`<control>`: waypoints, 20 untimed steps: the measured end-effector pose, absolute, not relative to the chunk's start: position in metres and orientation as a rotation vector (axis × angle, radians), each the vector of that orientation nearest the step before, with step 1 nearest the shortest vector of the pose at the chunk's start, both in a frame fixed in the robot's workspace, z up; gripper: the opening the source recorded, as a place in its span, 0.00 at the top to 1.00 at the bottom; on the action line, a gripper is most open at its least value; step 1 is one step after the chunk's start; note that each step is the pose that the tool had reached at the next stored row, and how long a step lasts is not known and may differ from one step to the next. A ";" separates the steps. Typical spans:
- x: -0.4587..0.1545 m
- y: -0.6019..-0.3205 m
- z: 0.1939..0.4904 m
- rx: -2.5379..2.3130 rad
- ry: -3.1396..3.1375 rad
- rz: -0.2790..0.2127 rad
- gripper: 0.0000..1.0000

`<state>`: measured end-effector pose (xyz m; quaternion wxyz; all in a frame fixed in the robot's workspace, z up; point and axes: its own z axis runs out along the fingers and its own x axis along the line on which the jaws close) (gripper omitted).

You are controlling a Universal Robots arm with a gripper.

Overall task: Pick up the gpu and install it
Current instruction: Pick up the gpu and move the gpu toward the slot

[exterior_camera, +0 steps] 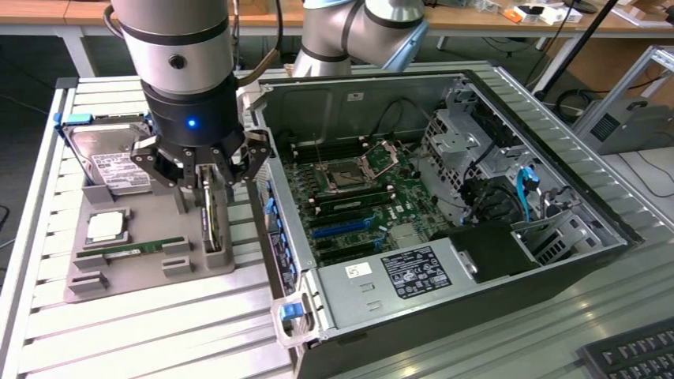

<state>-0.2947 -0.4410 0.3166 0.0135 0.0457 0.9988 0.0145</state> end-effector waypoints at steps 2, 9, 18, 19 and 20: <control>-0.295 -0.441 0.316 0.142 3.111 0.045 0.58; -0.295 -0.441 0.313 0.142 3.111 0.045 0.58; -0.295 -0.441 0.310 0.142 3.111 0.045 0.58; -0.295 -0.441 0.310 0.142 3.111 0.045 0.58; -0.295 -0.441 0.310 0.142 3.111 0.045 0.58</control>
